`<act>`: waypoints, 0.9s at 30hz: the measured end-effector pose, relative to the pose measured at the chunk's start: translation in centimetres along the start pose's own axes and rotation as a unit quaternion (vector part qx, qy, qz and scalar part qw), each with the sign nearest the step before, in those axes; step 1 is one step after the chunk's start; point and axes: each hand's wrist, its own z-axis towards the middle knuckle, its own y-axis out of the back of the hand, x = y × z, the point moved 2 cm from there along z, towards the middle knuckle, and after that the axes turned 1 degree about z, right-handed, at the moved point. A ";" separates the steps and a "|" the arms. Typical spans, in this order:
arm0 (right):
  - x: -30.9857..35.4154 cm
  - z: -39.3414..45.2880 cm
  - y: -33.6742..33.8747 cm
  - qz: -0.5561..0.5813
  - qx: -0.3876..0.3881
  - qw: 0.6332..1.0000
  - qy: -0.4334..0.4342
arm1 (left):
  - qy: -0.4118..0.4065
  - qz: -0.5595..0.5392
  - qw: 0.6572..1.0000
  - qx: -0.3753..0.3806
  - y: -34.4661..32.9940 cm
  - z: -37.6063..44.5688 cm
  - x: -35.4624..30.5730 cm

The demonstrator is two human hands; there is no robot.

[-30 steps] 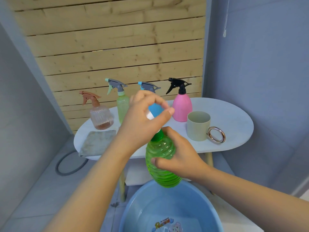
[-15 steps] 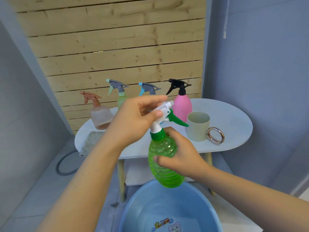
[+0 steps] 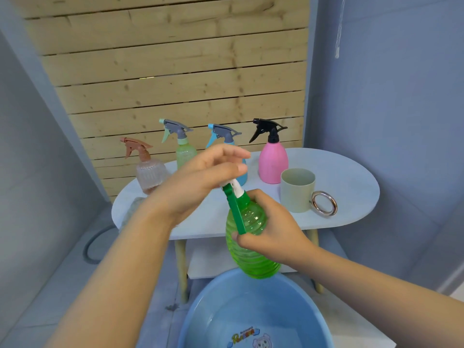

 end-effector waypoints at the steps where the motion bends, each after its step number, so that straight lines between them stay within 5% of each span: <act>1: -0.1 0.0 0.0 -0.015 0.001 1.000 0.004 | 0.042 0.024 0.999 0.022 0.5 -0.3 -0.1; 4: -0.5 -0.1 -0.1 -0.026 0.010 1.000 0.002 | 0.084 0.078 0.993 0.005 1.4 -0.7 -0.3; 11: -0.6 -0.1 0.0 -0.014 0.015 1.000 0.001 | -0.016 0.165 0.986 0.001 2.1 -1.4 -1.0; 14: -0.5 0.0 -0.5 -0.040 0.017 0.999 0.003 | -0.039 0.388 0.920 -0.031 0.5 -1.5 -1.0; 17: -0.3 0.2 -0.6 -0.060 0.021 0.998 0.010 | 0.022 0.521 0.853 -0.026 -0.8 -1.2 -0.4; 27: -0.5 0.3 -0.3 -0.012 0.097 0.995 0.017 | 0.016 0.371 0.924 0.092 0.8 -0.7 0.2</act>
